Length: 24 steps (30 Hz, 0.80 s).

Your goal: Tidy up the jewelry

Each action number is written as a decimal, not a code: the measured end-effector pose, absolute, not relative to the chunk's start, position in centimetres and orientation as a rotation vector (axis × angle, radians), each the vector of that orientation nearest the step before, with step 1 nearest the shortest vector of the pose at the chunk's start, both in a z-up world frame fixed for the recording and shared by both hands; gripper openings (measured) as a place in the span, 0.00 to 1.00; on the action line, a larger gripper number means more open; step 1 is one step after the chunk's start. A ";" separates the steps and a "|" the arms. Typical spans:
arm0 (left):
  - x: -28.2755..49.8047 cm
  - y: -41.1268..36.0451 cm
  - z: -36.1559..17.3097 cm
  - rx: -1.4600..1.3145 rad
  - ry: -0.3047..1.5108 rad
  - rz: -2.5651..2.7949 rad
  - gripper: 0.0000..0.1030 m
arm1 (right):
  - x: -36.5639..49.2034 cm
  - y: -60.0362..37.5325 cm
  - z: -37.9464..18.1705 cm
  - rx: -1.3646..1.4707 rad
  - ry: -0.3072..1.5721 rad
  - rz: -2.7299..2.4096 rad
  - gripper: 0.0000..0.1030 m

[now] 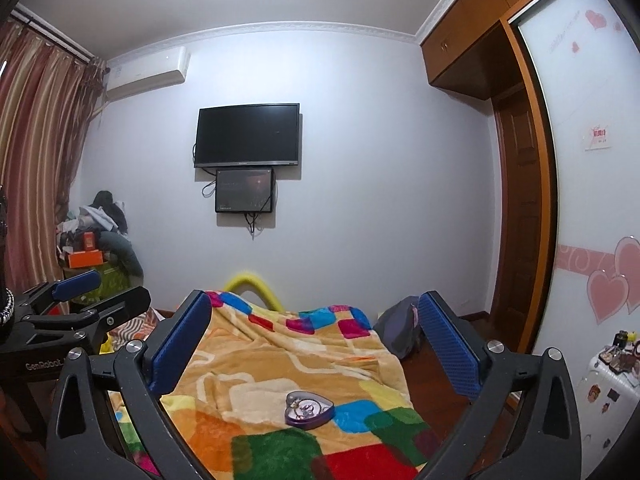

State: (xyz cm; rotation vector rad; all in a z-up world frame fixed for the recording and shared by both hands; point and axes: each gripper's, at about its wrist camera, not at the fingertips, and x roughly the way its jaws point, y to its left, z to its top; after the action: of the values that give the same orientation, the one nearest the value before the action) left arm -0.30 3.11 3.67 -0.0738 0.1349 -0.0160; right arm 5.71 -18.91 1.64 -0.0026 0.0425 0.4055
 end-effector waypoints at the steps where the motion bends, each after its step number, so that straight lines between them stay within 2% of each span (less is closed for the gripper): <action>1: -0.2 3.1 3.6 -0.071 0.137 -0.015 0.99 | 5.7 -19.0 1.5 -0.002 0.046 0.406 0.99; 24: 1.1 2.6 2.8 -0.071 0.174 -0.022 1.00 | 5.7 -19.6 1.3 0.005 0.117 0.400 0.99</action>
State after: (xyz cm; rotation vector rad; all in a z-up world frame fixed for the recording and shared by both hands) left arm 1.07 2.63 2.77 -0.0711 0.1745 -0.0220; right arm 5.74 -19.64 1.26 0.0050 0.1173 0.4005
